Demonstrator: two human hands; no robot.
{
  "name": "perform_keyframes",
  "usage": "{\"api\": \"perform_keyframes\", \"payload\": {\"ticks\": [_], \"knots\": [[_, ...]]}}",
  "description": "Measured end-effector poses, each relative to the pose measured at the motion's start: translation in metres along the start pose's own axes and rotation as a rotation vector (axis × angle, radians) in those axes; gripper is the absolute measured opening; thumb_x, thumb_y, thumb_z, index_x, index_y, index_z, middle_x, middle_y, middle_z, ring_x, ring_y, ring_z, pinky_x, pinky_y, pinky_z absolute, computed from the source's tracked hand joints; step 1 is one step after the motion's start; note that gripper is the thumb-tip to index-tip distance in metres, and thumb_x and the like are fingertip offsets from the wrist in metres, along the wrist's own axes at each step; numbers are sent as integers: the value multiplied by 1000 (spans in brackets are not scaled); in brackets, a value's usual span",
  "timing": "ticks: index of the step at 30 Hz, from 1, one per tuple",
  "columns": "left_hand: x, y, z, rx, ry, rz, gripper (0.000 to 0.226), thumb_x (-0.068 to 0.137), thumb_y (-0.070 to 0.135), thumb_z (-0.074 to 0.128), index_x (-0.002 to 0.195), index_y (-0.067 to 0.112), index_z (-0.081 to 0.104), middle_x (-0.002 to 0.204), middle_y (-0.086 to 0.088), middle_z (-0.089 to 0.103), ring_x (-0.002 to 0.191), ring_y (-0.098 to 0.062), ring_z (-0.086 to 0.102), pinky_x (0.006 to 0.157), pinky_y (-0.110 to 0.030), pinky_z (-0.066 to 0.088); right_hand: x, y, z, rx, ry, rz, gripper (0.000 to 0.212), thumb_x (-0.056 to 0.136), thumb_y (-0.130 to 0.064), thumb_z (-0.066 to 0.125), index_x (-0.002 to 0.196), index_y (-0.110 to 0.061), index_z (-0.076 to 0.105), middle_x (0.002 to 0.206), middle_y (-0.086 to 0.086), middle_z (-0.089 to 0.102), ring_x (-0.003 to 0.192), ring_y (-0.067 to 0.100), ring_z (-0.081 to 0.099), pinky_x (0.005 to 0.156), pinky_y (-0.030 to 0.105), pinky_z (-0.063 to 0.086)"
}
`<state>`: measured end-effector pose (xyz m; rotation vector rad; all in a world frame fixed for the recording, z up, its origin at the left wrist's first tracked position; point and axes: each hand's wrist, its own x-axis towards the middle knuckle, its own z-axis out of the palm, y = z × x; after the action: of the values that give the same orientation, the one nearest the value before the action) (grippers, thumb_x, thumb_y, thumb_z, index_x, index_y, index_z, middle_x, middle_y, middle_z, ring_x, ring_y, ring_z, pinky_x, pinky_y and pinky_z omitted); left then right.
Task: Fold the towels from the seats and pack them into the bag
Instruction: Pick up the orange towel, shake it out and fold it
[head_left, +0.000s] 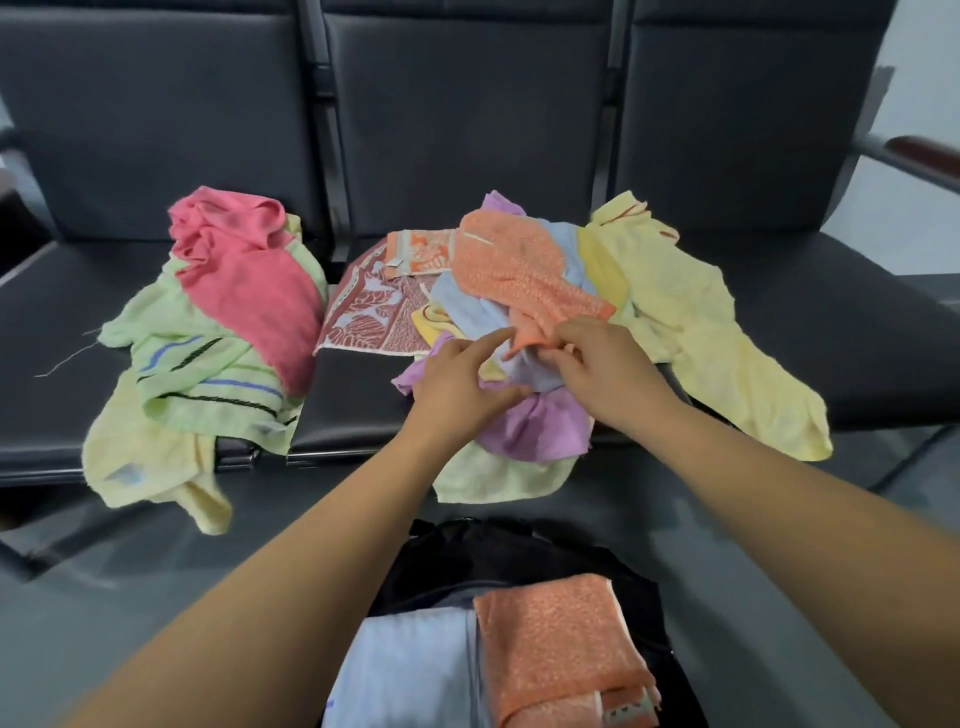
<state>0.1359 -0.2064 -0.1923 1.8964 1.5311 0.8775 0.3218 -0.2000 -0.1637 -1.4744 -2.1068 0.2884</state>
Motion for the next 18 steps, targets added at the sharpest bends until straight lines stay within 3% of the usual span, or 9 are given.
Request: {"api": "perform_keyframes", "payload": {"ticks": [3, 6, 8, 11, 13, 16, 18], "knots": [[-5, 8, -11, -23, 57, 119, 49, 86, 45, 74, 133, 45, 59, 114, 7, 51, 118, -17, 46, 105, -33, 37, -18, -27, -21, 176, -81, -15, 16, 98, -12, 60, 84, -13, 66, 62, -14, 57, 66, -6, 55, 60, 12, 36], [-19, 19, -31, -161, 22, 232, 39, 89, 38, 73, 123, 50, 60, 118, 8, 51, 117, -8, 45, 99, -16, 33, -39, -40, -38, 328, -103, -14, 17, 100, -12, 59, 85, -17, 67, 72, -19, 67, 73, -1, 62, 70, 15, 44], [-30, 26, -44, -239, -53, 280, 18, 91, 34, 71, 106, 44, 71, 118, 12, 57, 116, -4, 50, 98, -15, 37, -50, -47, -48, 383, -86, 10, 16, 100, -13, 60, 86, -16, 65, 65, -23, 63, 64, -3, 56, 66, 14, 40], [-51, 38, -60, -440, -133, 239, 19, 90, 36, 64, 95, 22, 76, 96, 11, 69, 94, -9, 63, 89, -28, 46, -64, -61, -60, 408, -52, 25, 15, 101, -21, 60, 92, -10, 64, 63, -16, 60, 60, 0, 52, 63, 21, 42], [-67, 47, -69, -584, -182, 211, 21, 93, 27, 59, 83, 16, 73, 79, 5, 65, 79, -10, 58, 79, -28, 46, -74, -70, -67, 454, -142, 31, 16, 96, -29, 68, 90, -14, 65, 63, -14, 59, 58, 0, 51, 60, 20, 41], [-88, 56, -78, -706, -259, 172, 25, 94, 28, 55, 82, 21, 75, 81, -6, 64, 78, -22, 59, 80, -37, 51, -90, -71, -65, 214, -379, -1, 36, 83, -39, 80, 79, -8, 63, 62, -9, 50, 56, 3, 42, 55, 21, 32], [-99, 57, -87, -795, -226, 94, 23, 91, 30, 57, 85, 18, 76, 82, -10, 65, 77, -25, 61, 78, -41, 54, -98, -62, -56, 110, -393, 0, 43, 83, -35, 81, 64, -9, 53, 56, -12, 44, 53, 5, 38, 54, 25, 30]]}}
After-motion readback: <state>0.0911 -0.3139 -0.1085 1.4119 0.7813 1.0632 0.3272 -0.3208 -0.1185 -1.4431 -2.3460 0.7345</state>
